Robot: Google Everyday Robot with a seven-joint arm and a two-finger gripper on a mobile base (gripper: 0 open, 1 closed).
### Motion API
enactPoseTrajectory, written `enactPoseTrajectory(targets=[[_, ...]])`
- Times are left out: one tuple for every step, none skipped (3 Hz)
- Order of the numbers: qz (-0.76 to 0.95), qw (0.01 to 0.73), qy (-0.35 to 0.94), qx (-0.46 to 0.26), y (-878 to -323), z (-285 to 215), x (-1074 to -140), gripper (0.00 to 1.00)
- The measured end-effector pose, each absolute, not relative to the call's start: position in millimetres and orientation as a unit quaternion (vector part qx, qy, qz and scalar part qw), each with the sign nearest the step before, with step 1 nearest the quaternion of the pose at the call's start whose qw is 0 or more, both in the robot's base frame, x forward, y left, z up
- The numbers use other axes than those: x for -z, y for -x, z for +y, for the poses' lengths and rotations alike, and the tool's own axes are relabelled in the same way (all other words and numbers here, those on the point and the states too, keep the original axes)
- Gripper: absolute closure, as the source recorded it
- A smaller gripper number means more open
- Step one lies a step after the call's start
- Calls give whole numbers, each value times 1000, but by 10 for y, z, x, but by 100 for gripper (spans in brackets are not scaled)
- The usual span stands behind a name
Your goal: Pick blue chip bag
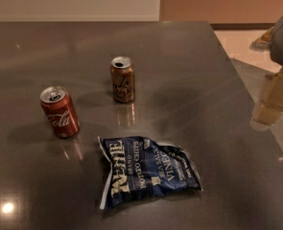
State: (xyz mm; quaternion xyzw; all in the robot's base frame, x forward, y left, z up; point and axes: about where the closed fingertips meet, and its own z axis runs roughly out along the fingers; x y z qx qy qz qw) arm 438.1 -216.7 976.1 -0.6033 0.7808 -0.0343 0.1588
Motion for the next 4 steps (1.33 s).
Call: enactPoseTrajectory(targets=[[781,159,603,34,-4381,-2167,-9761,0],[781,156,604,27,-4385,-2162,-9783,0],[767,143,626,-12,-4312,-2000,-9725,0],[742,137,654,-53,-4184,-1698,-9575,0]])
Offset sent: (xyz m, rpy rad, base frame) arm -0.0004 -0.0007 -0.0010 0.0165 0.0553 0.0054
